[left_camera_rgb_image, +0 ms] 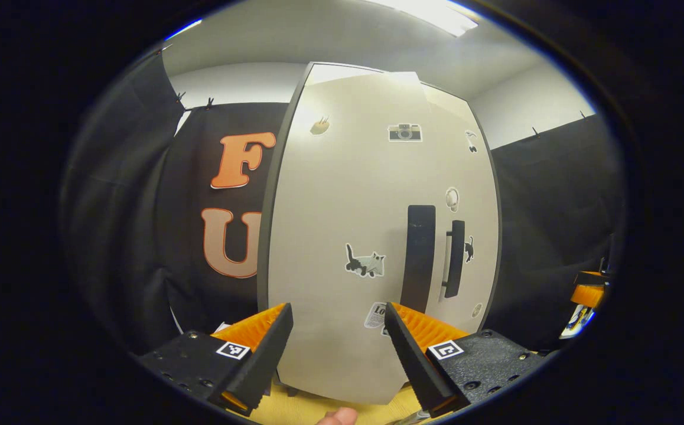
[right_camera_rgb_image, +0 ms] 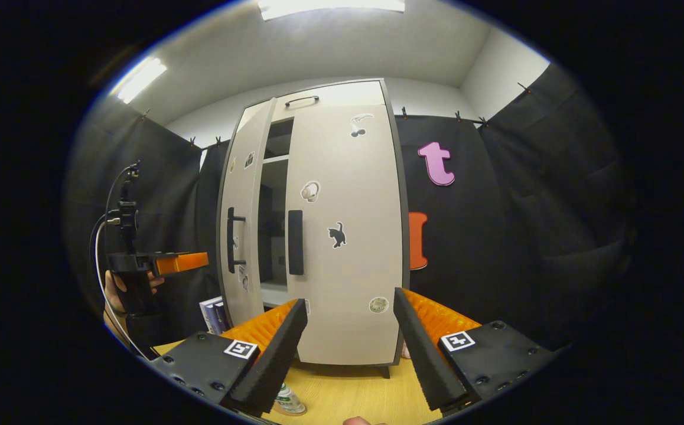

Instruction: Grasp the bottle in the cabinet with the left hand and place it on the coaster, then close the right door with the right hand and the left door with the left hand.

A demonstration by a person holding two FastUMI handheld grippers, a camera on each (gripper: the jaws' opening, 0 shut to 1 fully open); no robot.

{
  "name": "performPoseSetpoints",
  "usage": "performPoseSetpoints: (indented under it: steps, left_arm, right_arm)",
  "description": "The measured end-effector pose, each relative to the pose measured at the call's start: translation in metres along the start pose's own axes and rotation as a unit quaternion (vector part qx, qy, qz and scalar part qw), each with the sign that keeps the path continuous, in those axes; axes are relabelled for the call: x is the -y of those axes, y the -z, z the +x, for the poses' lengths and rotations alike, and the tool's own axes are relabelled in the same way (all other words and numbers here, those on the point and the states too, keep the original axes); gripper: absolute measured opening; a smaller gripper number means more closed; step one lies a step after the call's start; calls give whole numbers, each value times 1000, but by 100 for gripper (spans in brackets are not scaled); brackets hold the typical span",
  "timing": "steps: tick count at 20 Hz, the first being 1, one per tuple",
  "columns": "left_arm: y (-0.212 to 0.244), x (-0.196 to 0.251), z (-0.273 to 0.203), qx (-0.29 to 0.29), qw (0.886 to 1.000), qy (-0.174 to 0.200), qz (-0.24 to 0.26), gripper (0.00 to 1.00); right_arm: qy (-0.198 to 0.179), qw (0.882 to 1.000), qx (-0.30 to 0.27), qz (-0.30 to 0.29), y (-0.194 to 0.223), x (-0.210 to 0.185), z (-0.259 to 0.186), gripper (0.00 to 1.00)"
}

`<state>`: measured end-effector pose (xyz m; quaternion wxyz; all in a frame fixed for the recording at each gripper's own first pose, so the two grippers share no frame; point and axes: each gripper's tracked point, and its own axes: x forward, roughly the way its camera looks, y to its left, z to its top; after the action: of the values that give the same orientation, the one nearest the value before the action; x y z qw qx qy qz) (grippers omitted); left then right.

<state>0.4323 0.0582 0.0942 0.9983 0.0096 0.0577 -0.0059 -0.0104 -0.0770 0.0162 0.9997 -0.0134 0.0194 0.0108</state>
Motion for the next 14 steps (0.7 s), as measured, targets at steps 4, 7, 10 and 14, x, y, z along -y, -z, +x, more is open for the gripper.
performPoseSetpoints:
  steps: [4,7,10,14]
  left_arm:
    - [4,4,-18,5,1000,2,11,95]
    - [7,12,-32,11,1000,11,16,95]
    - [14,18,-47,13,1000,19,16,95]
    - [21,22,-61,15,1000,25,8,95]
  right_arm:
    - [-5,1000,-9,-2,7,-5,2,97]
    - [-14,1000,-18,0,13,-9,4,97]
    - [-15,1000,-20,-4,14,-11,4,97]
    - [-18,1000,-18,-7,13,-18,-1,97]
